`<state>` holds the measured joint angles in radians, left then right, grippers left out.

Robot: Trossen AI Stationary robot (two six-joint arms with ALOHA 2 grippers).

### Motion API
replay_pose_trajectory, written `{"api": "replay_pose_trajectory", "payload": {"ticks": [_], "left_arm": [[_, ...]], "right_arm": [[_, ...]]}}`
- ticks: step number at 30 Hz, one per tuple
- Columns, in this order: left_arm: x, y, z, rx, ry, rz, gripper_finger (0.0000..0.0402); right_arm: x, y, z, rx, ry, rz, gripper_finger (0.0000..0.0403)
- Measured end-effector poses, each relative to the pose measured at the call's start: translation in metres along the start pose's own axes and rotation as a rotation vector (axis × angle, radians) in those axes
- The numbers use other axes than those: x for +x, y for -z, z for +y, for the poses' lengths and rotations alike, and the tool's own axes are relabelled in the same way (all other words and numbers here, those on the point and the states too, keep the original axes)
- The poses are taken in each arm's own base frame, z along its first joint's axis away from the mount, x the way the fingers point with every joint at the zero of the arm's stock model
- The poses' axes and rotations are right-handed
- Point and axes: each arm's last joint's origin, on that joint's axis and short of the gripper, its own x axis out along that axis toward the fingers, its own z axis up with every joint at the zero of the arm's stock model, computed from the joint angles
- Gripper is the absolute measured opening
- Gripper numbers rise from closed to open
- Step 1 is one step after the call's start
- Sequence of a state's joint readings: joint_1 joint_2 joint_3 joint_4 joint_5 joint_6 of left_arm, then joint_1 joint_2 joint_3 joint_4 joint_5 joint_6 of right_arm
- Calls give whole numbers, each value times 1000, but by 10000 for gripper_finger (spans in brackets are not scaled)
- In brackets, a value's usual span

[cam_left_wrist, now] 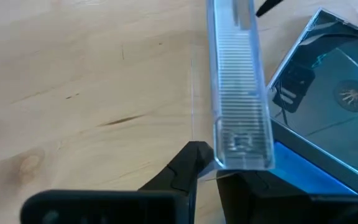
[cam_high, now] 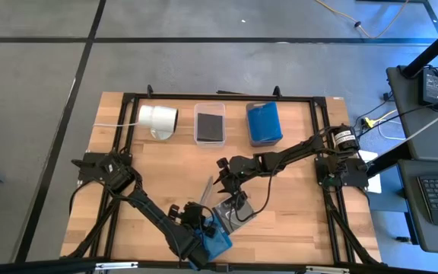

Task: Pick & place jewel cases by type
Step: Put the left black cd case into the white bin

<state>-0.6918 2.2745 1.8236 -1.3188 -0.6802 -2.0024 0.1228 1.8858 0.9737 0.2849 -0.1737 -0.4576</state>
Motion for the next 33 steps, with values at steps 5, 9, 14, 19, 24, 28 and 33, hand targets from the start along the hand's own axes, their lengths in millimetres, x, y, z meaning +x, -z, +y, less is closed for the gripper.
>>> {"api": "replay_pose_trajectory", "payload": {"ticks": [5, 9, 14, 19, 24, 28, 33], "left_arm": [[0, -1, 2, 14, -17, -6, 43], [0, -3, 5, 40, -43, -31, 43], [-2, -11, 14, 38, -95, -113, 35], [-6, -18, 19, 0, -109, -173, 47], [-6, -30, 16, -2, -62, -244, 44], [-14, -53, 15, 0, -10, -305, 38], [-28, -99, 18, 1, 48, -398, 48]], "right_arm": [[0, 6, 3, 14, -22, 63, 168], [-7, 9, 7, 25, -39, 165, 168], [-23, 6, 12, 18, 27, 295, 168], [-29, 11, 15, 54, 54, 324, 168], [-40, 39, 23, 79, 147, 316, 168], [-54, 51, 26, 70, 315, 291, 168], [-65, 56, 29, 75, 369, 240, 168]]}}
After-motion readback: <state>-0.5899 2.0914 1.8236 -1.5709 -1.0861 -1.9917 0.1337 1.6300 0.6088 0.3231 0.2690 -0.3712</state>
